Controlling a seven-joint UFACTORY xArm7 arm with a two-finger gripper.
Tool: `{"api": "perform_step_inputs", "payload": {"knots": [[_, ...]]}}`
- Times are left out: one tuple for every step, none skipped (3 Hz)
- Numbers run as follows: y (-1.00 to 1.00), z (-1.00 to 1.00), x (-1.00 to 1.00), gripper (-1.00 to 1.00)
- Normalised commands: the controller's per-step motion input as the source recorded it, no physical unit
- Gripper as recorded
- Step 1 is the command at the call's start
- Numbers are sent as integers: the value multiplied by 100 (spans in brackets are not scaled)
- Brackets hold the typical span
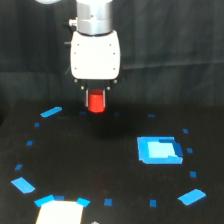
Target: Pick up the red object from the table
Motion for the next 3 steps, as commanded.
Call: {"api": "perform_step_inputs", "payload": {"knots": [[69,84,45,-100],[-8,18,15,-82],[-18,-64,-28,-65]]}}
